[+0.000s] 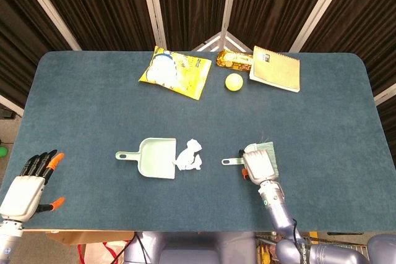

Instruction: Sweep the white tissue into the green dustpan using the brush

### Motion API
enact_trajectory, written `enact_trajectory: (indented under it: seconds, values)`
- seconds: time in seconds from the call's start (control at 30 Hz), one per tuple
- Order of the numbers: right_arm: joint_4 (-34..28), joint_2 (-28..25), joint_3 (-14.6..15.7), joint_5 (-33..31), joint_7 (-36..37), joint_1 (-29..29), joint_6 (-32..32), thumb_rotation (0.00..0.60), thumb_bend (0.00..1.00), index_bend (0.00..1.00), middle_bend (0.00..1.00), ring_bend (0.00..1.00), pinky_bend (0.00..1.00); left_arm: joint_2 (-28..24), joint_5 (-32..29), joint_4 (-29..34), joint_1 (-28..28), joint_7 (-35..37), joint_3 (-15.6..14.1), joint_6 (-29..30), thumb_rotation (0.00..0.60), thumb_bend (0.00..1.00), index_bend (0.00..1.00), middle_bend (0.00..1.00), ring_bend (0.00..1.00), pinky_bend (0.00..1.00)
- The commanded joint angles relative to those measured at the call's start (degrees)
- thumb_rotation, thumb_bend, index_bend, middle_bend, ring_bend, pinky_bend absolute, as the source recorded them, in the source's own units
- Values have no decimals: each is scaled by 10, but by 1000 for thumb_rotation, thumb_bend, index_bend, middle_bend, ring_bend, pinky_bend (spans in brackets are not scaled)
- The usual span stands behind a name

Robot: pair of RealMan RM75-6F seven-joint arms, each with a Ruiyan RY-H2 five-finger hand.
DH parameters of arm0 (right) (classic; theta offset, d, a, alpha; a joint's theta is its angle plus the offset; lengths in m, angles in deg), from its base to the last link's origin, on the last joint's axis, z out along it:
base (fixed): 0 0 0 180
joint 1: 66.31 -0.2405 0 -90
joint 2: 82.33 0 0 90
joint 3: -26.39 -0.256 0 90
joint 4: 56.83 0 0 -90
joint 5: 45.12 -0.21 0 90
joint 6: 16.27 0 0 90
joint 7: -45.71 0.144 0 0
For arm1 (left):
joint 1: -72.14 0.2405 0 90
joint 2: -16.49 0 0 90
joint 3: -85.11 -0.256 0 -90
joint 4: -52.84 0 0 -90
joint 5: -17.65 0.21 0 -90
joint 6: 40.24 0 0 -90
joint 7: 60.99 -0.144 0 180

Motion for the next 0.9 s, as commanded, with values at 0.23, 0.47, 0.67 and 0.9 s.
enact_trajectory:
  seconds: [0.23, 0.47, 0.67, 0.9]
  values:
    - [31, 28, -1, 7, 12, -7, 5, 600, 366, 447, 975, 985, 962, 1, -1, 0, -1, 0, 0, -2, 600, 0, 0, 0, 0, 0]
    - [44, 38, 2, 4, 9, -8, 4, 600, 366, 605, 975, 985, 962, 1, -4, 1, -2, 0, 1, -3, 600, 0, 0, 0, 0, 0]
    - [38, 37, 6, 14, 19, -6, 8, 600, 367, 844, 975, 985, 962, 0, -5, 2, -3, -1, 0, -5, 600, 0, 0, 0, 0, 0]
    - [-8, 14, -7, 29, 22, -10, 22, 600, 366, 890, 975, 985, 962, -1, -4, 5, -2, -8, -2, -6, 600, 0, 0, 0, 0, 0]
